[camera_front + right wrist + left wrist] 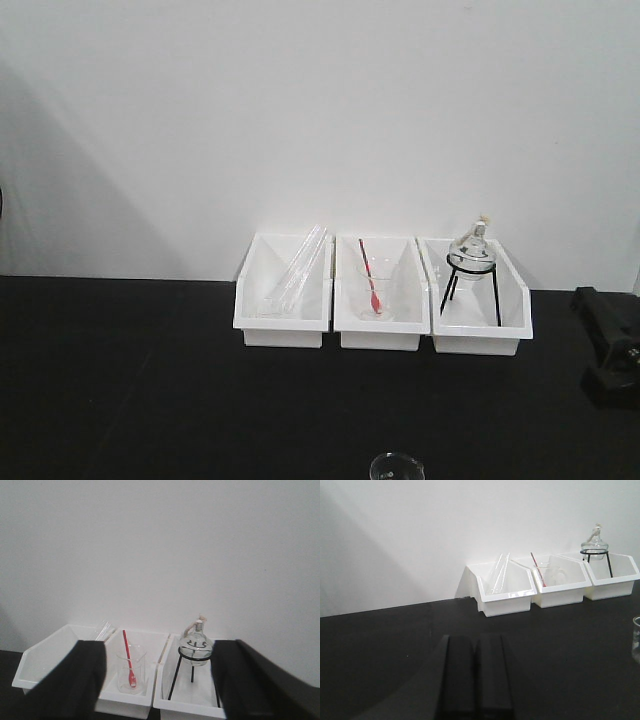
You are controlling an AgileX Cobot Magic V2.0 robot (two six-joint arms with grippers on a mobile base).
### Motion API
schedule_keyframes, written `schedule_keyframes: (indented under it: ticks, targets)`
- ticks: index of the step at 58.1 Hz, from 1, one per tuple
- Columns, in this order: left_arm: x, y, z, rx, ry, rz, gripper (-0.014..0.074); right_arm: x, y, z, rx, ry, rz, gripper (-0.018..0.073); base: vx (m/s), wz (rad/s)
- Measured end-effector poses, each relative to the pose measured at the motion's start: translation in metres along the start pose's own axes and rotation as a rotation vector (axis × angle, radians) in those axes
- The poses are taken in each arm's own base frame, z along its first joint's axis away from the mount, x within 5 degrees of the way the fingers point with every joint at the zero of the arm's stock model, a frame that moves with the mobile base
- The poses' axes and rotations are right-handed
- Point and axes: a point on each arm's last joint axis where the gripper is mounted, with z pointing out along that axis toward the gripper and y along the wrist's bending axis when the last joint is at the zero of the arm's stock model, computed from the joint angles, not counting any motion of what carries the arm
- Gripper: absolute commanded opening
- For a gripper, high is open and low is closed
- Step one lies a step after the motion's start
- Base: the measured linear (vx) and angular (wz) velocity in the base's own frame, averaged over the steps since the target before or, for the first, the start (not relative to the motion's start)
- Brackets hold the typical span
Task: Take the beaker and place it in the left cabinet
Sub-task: 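Lower the open right gripper around the clear glass beaker and close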
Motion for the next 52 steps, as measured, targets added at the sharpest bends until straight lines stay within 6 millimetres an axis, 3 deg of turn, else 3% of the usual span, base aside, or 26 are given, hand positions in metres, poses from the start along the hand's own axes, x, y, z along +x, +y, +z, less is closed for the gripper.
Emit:
schedule_keyframes:
  ticks: [14,24,44,52]
  targets:
    - [0.0,0.0,0.0,0.0,0.0,0.0,0.0001,-0.001,0.0,0.001,-0.002,-0.018,0.065,0.0676,0.0,0.0]
    - [0.0,0.0,0.0,0.0,0.0,0.0,0.0001,0.015,0.004,0.008,-0.039,0.065,0.099,0.0637,0.0,0.0]
    - [0.0,0.0,0.0,0.0,0.0,0.0,0.0001,0.121,0.027,-0.004,-0.232,0.382,0.051,0.0585,0.0,0.0]
    - [0.0,0.0,0.0,0.0,0.0,0.0,0.0001,0.152,0.037,-0.003,-0.32,0.419,0.083,0.0585,0.0,0.0]
